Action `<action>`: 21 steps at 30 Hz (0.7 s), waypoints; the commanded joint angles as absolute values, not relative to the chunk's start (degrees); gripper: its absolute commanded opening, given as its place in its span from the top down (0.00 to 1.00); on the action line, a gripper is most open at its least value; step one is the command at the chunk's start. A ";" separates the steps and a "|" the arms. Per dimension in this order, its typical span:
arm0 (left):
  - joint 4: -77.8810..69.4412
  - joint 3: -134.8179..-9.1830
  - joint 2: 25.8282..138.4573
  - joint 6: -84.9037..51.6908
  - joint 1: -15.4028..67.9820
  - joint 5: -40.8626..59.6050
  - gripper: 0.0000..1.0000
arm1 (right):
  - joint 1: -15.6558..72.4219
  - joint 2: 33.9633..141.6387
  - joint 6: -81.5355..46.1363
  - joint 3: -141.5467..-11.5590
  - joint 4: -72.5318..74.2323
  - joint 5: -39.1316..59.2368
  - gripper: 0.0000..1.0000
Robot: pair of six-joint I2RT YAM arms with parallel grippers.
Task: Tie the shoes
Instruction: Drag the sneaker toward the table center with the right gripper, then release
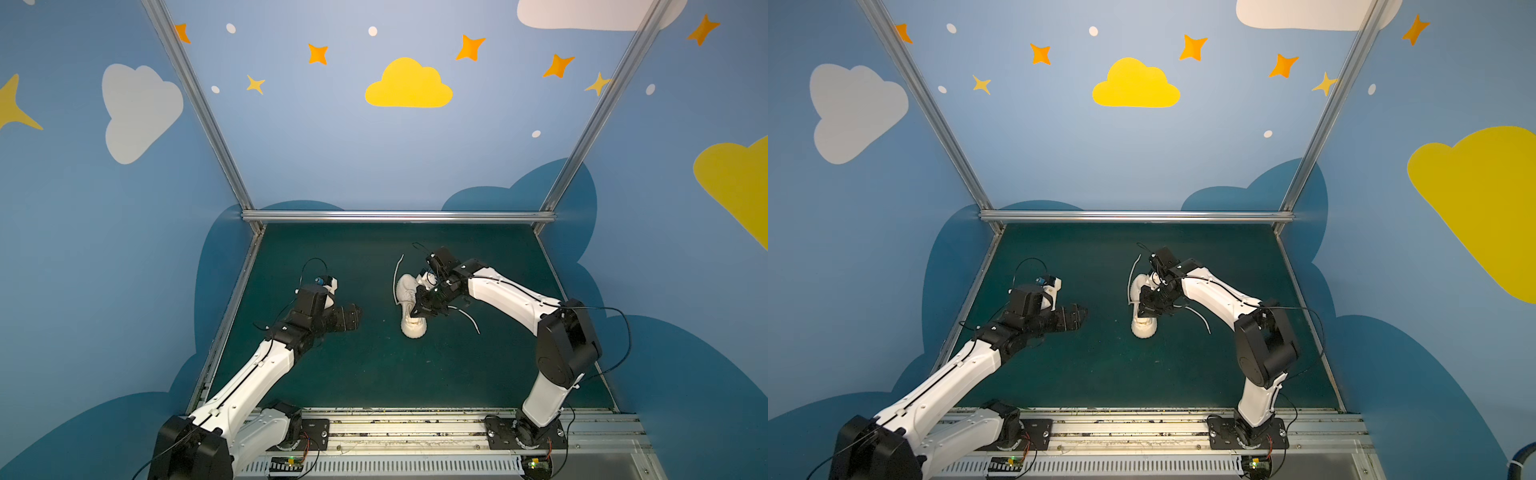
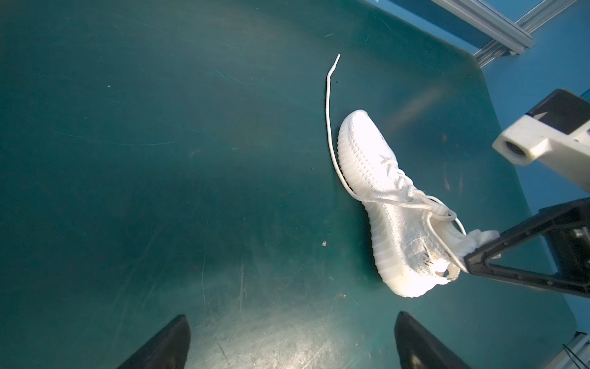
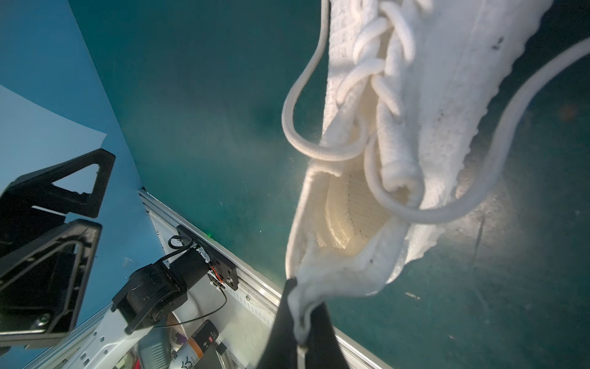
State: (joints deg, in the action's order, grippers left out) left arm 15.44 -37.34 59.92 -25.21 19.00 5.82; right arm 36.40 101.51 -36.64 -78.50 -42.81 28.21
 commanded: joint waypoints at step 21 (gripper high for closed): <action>16.71 -58.11 87.84 -21.66 22.86 0.28 0.06 | 24.52 88.64 -50.77 -68.59 -48.91 15.23 0.56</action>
